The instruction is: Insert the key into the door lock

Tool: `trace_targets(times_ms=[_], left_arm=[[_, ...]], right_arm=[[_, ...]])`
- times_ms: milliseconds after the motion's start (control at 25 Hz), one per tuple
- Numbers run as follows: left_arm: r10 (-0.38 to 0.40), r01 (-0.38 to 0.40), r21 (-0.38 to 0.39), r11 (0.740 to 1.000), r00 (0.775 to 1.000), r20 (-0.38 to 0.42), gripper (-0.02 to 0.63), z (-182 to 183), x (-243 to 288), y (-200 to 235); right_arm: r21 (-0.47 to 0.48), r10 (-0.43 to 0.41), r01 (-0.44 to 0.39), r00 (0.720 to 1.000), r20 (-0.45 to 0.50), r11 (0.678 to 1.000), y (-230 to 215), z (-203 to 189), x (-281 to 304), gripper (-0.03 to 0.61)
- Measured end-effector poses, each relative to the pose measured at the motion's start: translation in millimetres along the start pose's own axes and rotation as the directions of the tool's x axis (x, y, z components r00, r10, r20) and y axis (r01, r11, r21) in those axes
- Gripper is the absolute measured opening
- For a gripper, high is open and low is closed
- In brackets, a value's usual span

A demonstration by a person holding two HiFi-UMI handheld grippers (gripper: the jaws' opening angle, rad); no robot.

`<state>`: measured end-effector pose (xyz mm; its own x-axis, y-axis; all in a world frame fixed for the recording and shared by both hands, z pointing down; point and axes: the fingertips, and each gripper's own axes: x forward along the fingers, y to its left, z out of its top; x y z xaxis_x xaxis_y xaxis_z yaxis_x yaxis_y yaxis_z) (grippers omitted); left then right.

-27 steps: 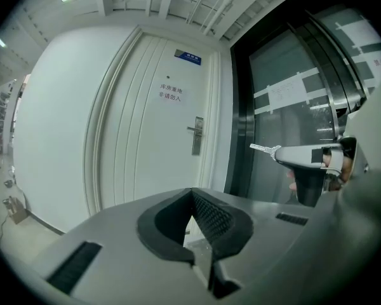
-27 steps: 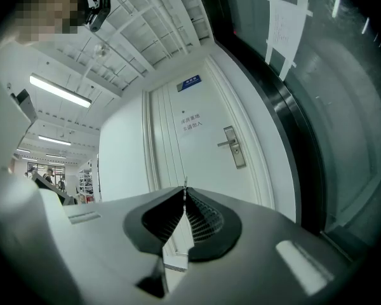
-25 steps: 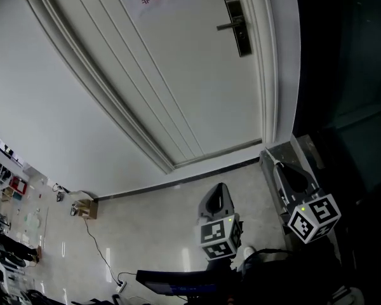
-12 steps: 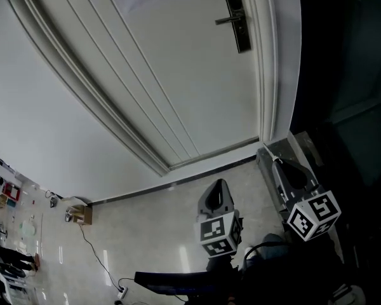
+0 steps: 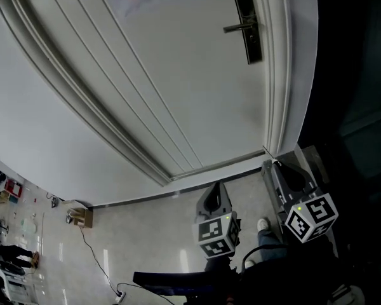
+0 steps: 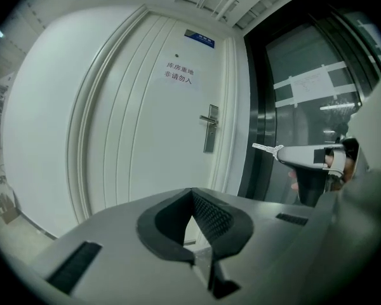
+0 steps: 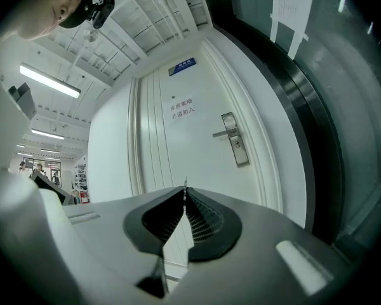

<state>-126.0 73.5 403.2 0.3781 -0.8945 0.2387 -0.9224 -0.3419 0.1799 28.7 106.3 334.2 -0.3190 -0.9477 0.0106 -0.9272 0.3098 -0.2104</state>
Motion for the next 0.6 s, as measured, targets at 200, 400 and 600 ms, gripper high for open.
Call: trace_targets(times_ms=[200,400,600], left_arm=[[-0.006,0.005,0.016,1.000,0.999,0.038,0.002,34,73,-6],[-0.016,0.014,0.025,1.000,0.999,0.051,0.002,58,130,-20],[-0.007,0.006,0.018,1.000,0.998,0.057,0.002,68,171,-25]], right_arm=[[-0.020,0.021,-0.020,1.000,0.017,1.000,-43,18,58,0.012],[-0.023,0.033,-0.032,0.999,0.022,0.999,-83,39,100,0.012],[-0.028,0.047,-0.047,0.999,0.020,0.999,-113,47,131,0.012]])
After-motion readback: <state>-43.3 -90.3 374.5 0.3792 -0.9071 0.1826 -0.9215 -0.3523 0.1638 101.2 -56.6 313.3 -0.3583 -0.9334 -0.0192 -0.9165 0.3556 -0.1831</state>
